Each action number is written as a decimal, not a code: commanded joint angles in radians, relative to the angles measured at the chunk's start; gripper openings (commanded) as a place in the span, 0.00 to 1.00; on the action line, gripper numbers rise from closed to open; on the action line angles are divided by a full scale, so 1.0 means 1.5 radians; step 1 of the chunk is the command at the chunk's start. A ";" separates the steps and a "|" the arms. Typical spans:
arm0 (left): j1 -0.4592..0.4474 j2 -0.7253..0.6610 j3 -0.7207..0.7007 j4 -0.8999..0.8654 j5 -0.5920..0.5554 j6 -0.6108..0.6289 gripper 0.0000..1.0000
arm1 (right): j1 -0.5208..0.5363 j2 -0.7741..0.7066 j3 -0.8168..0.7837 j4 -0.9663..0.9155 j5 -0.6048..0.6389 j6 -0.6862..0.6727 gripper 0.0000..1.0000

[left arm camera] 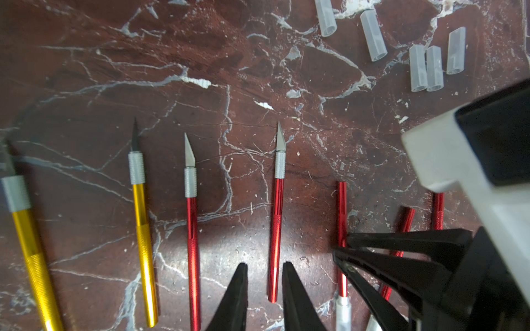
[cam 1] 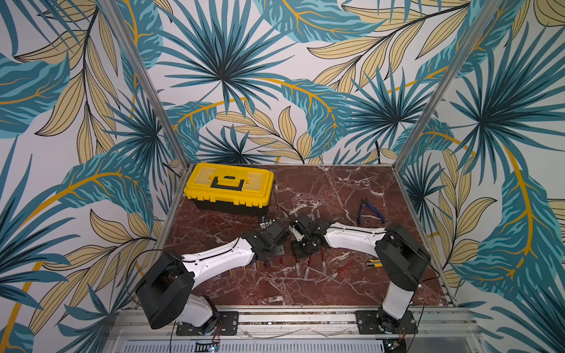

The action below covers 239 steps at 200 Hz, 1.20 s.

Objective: Remove protective caps from carving knives
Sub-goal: Adjust the carving knife at the center of the board.

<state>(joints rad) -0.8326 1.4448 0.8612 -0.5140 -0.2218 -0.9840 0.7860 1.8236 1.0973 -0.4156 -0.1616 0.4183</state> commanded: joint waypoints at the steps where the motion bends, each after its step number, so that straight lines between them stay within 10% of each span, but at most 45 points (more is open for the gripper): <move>1: 0.000 -0.004 0.006 -0.009 -0.009 0.007 0.24 | 0.003 0.014 0.009 0.003 -0.025 -0.005 0.23; 98: 0.013 0.007 0.022 -0.008 -0.008 0.018 0.10 | 0.003 -0.096 -0.075 0.057 -0.030 0.064 0.23; 130: 0.034 -0.020 0.016 -0.007 -0.010 0.018 0.01 | 0.006 -0.146 -0.129 0.096 -0.036 0.109 0.00; 239: 0.109 -0.153 -0.050 -0.012 -0.032 -0.007 0.05 | 0.113 -0.122 -0.162 0.123 -0.011 0.158 0.00</move>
<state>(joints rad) -0.6834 1.2545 0.8234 -0.5152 -0.2420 -0.9806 0.9333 1.6009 0.8692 -0.2474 -0.1982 0.6292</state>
